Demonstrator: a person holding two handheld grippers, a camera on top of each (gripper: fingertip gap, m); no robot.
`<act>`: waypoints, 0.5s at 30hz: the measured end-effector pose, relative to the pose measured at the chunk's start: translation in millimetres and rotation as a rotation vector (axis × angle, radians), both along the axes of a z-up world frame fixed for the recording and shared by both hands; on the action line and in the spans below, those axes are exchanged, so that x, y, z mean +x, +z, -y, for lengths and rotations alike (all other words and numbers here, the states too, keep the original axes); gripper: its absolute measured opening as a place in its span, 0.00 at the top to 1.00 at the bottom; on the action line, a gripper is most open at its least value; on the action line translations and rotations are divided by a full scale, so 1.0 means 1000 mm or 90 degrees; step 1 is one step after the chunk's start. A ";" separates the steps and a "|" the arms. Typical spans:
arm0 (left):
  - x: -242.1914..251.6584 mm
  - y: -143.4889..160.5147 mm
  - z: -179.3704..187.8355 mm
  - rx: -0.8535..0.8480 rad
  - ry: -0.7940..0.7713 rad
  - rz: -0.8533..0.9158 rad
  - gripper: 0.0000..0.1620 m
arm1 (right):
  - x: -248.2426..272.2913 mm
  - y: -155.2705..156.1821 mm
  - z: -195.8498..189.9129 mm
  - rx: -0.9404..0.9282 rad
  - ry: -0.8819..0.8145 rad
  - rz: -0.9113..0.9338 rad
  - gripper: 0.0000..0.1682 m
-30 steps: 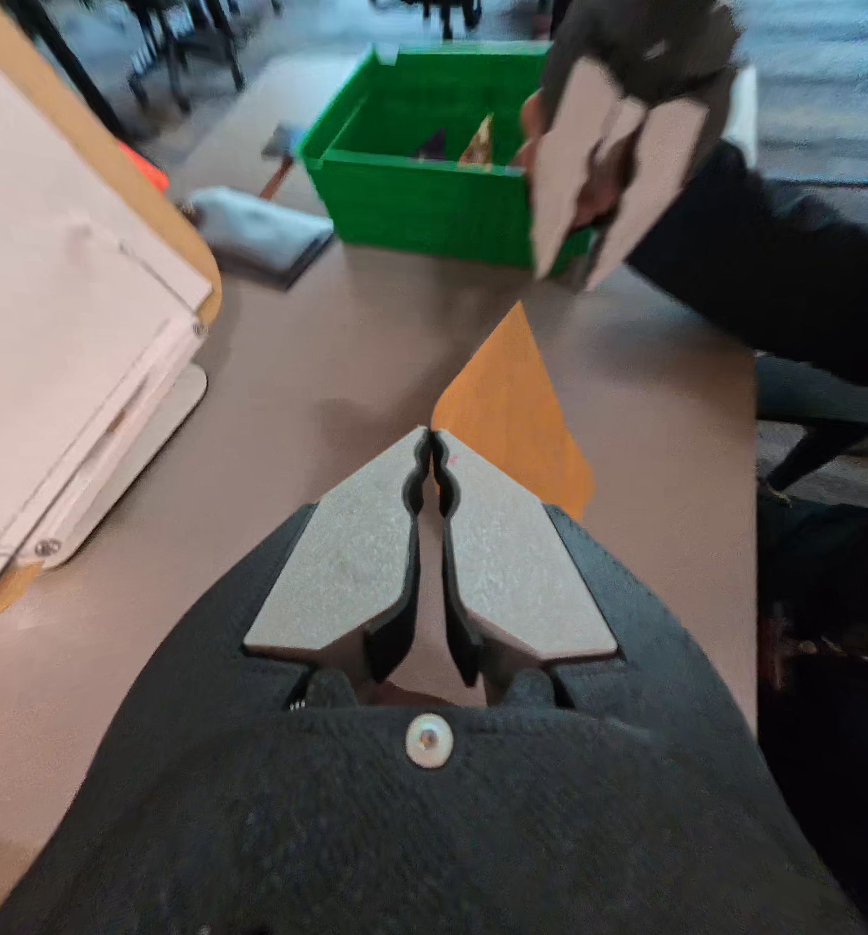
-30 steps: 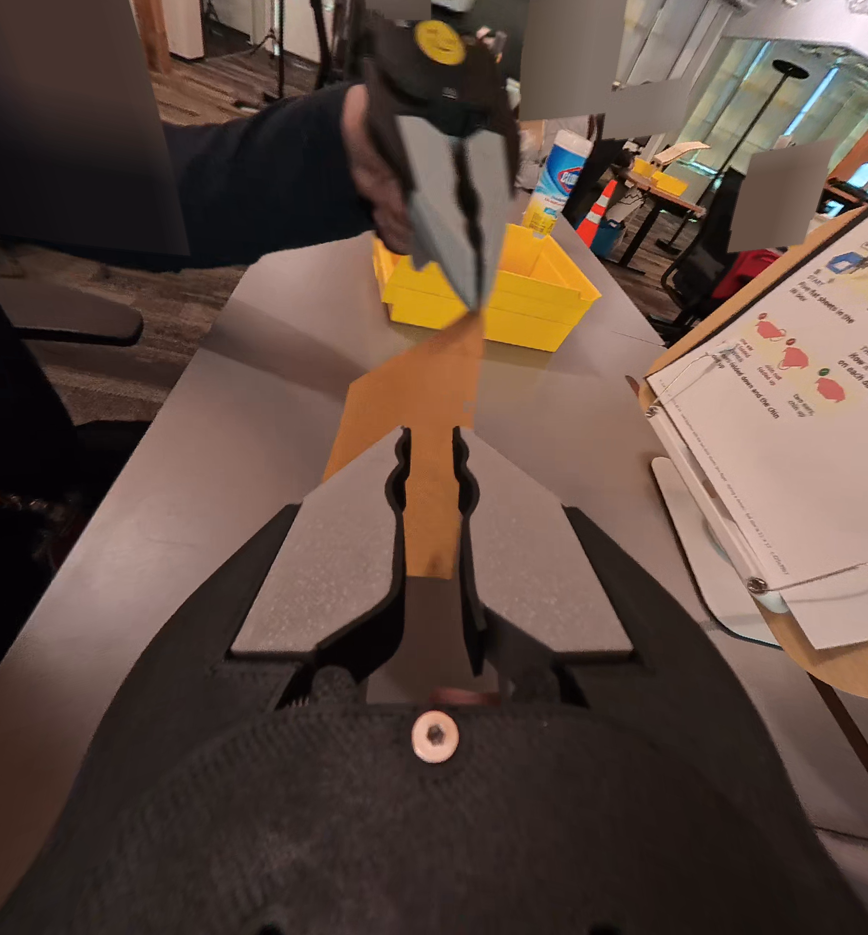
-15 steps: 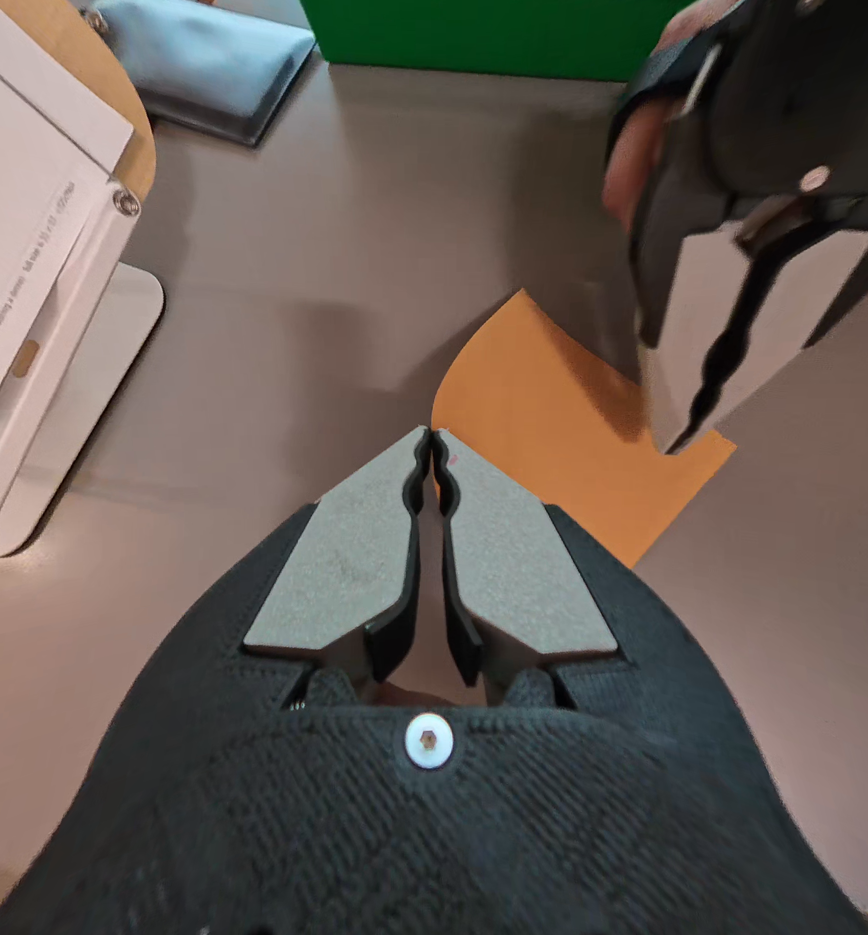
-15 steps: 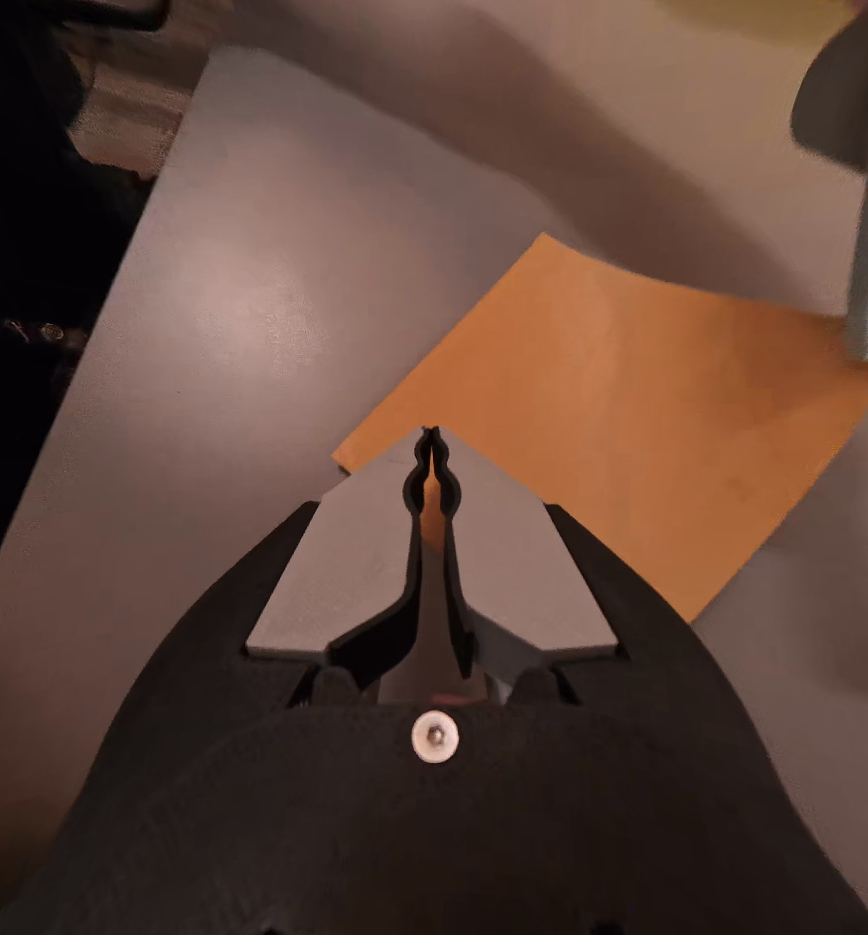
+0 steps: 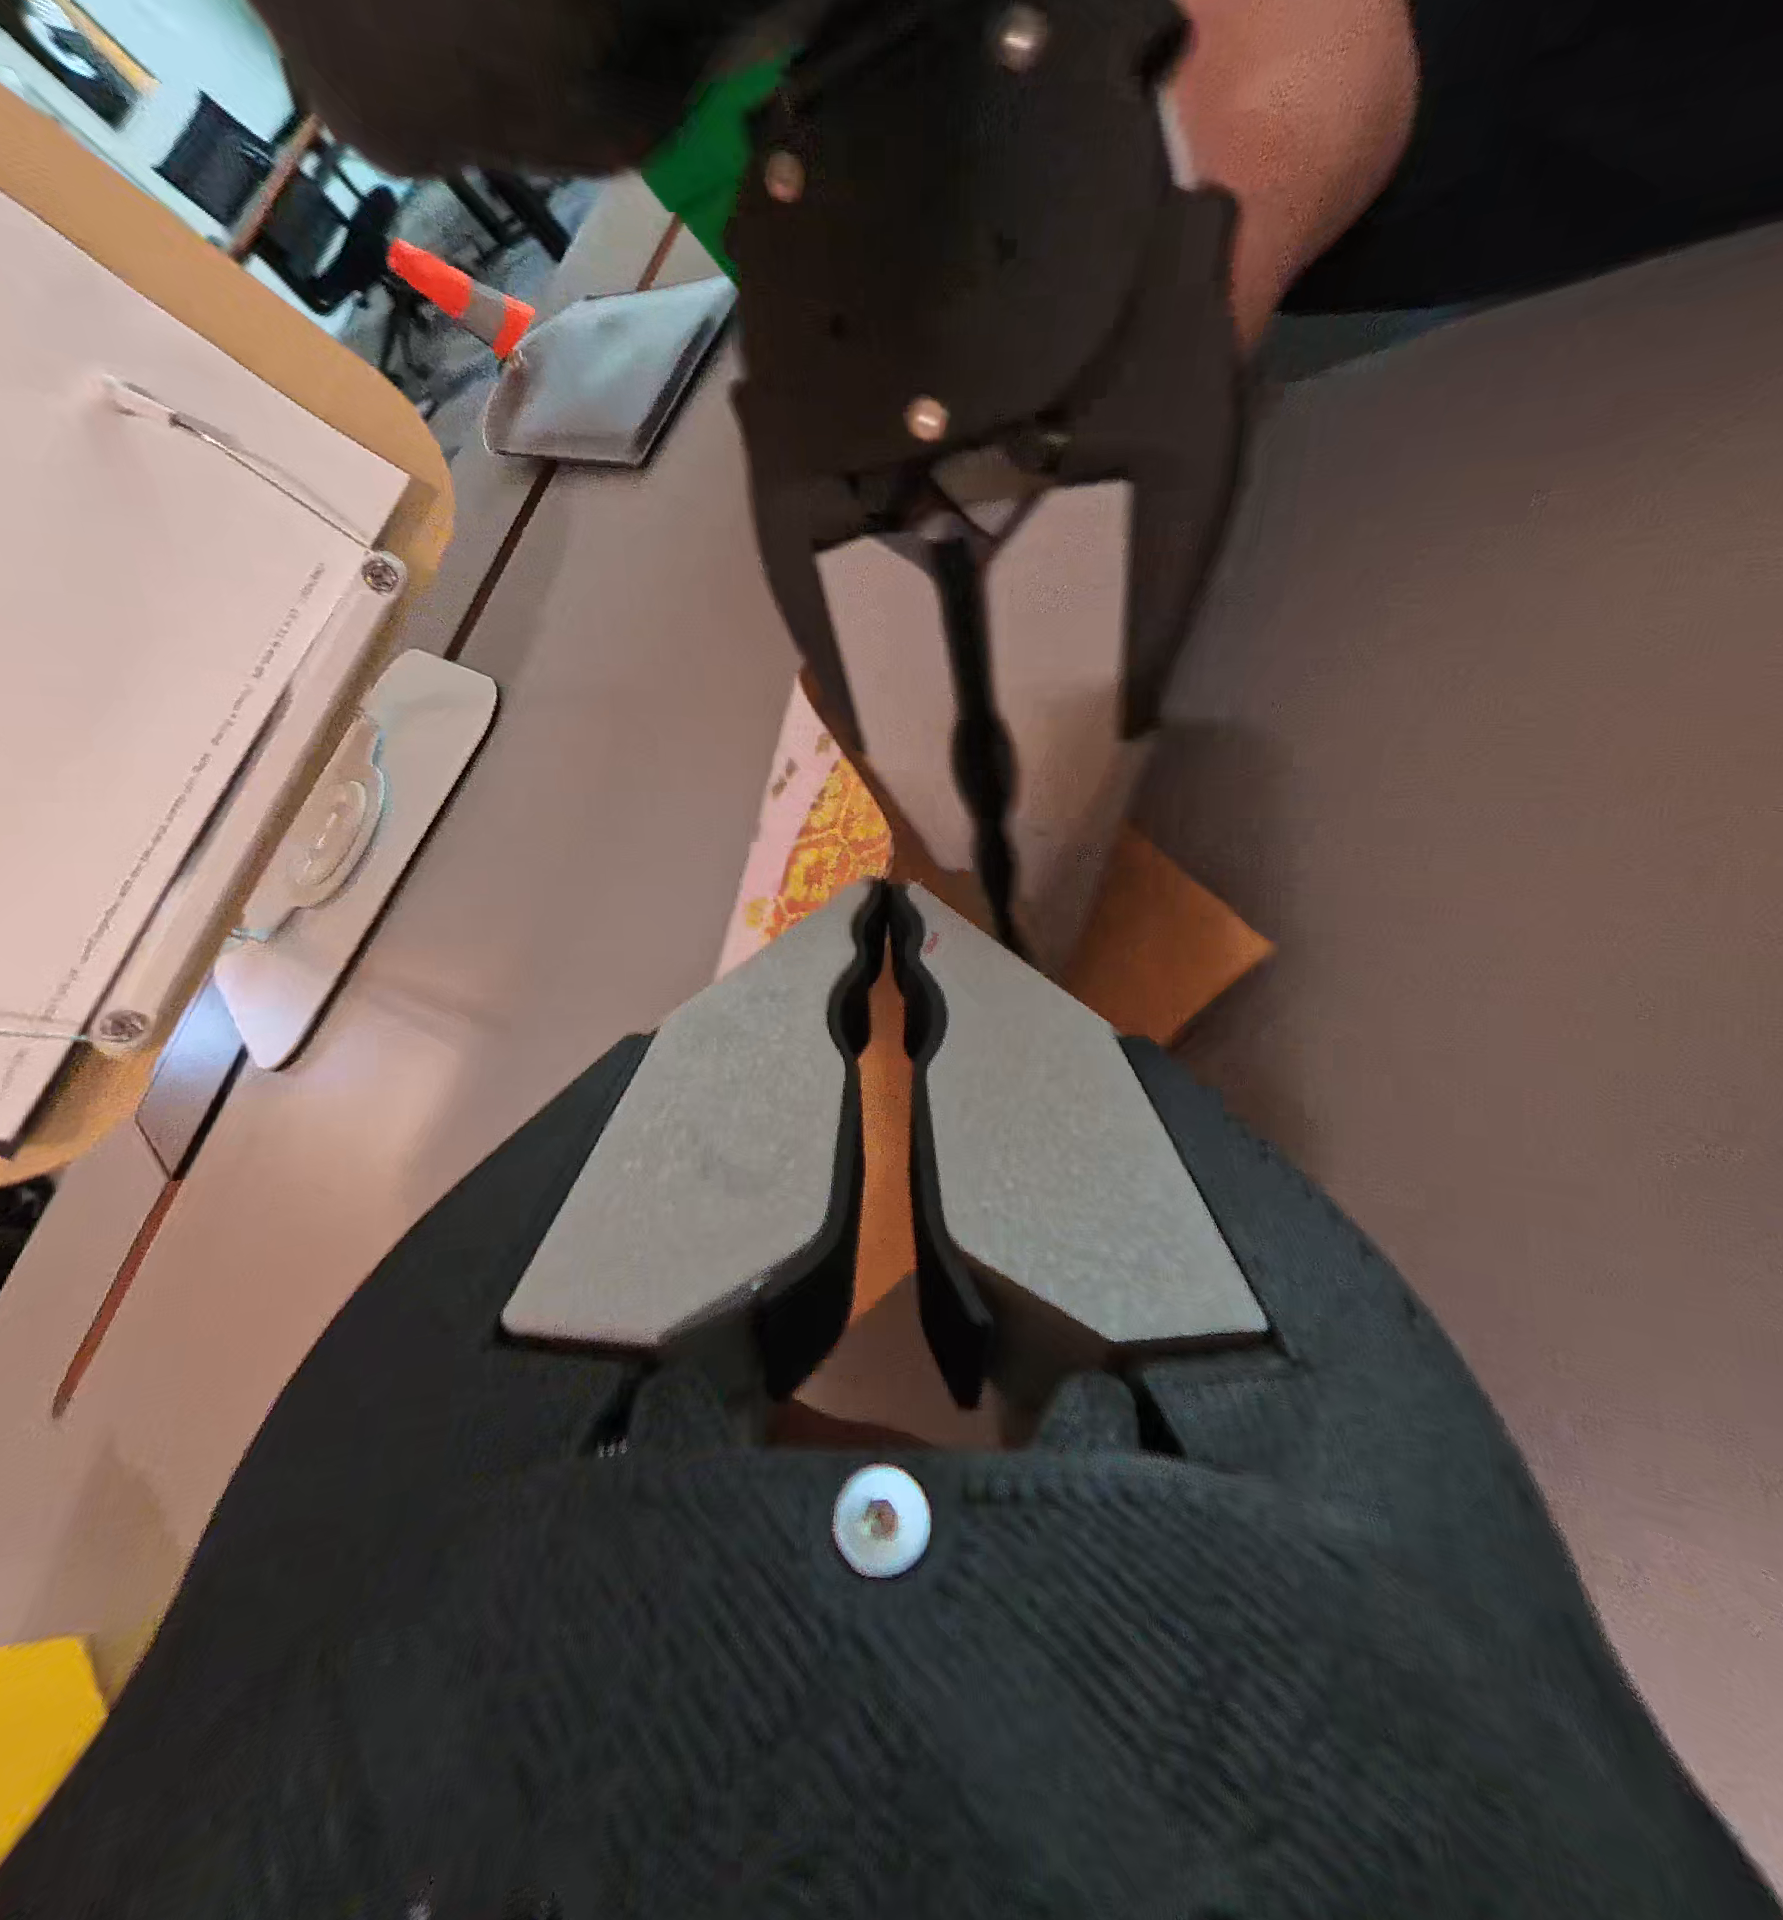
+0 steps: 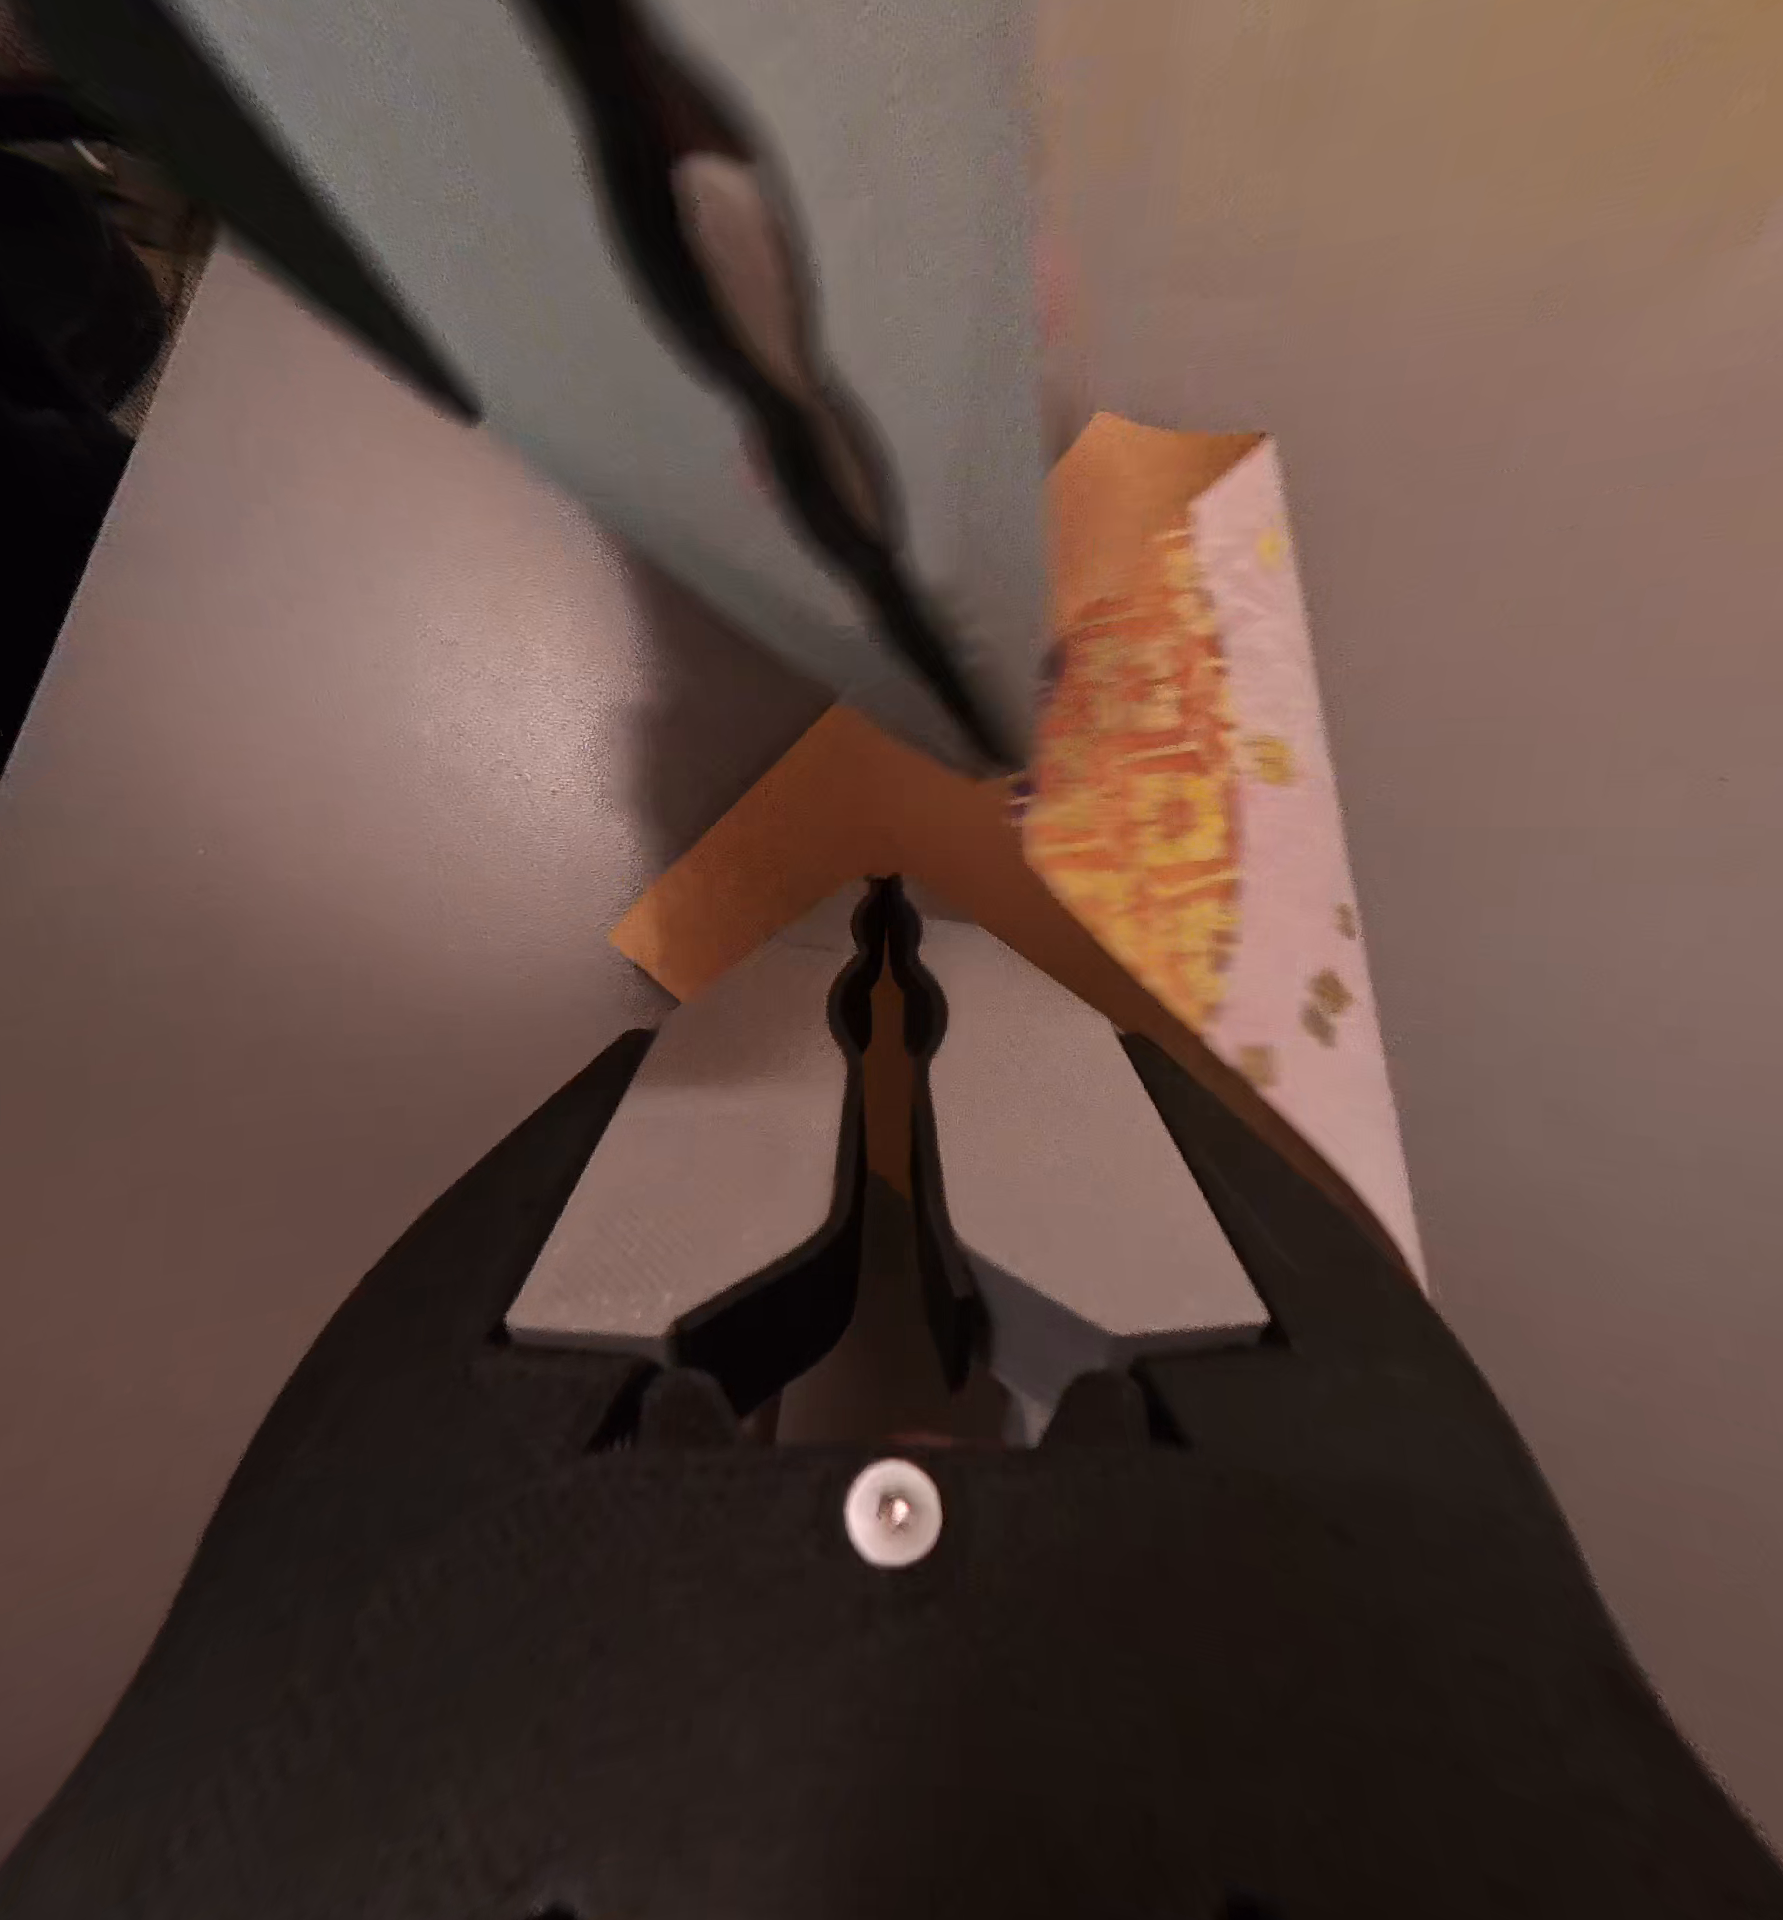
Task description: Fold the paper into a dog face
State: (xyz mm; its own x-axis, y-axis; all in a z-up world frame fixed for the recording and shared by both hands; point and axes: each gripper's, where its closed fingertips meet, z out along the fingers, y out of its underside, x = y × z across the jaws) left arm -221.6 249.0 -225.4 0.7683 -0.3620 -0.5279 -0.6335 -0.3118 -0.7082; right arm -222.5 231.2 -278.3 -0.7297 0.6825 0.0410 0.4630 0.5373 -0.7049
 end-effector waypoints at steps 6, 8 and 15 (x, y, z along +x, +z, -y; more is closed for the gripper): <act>0.008 -0.040 0.008 0.011 0.046 -0.150 1.00 | -0.001 0.000 -0.002 -0.058 -0.020 0.025 1.00; 0.005 -0.048 0.006 -0.009 0.050 -0.188 1.00 | -0.002 0.000 -0.007 -0.057 -0.033 0.030 1.00; 0.004 -0.050 0.003 -0.043 0.042 -0.128 1.00 | 0.007 0.006 -0.028 0.002 -0.048 0.017 1.00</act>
